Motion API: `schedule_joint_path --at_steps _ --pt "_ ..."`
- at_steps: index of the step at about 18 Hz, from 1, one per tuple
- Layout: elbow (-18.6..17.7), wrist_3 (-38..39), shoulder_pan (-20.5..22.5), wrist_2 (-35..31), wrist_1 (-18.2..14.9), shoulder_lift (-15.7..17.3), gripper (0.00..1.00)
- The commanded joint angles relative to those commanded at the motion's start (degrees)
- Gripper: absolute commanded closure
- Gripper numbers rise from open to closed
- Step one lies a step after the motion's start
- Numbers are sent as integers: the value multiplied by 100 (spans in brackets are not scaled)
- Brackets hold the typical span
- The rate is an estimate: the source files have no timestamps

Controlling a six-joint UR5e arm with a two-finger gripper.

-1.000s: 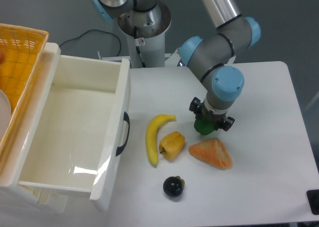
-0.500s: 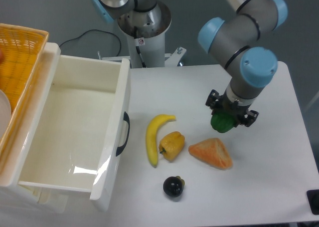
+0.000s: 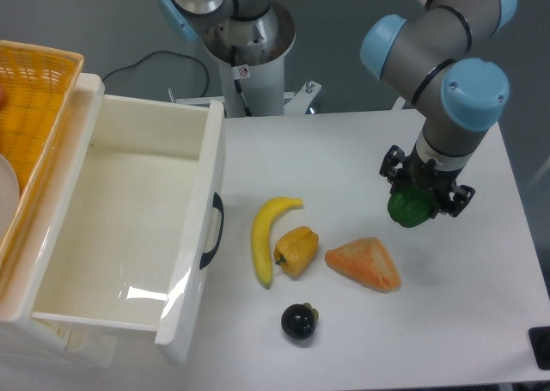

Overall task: Pick up the green chilies
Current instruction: 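Lift the green bell pepper up and away from the banana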

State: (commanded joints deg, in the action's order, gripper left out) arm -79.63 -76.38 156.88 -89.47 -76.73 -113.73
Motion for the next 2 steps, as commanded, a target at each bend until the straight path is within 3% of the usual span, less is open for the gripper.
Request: schedule_joint_path --at_steps 2 --pt "0 9 0 0 0 0 44"
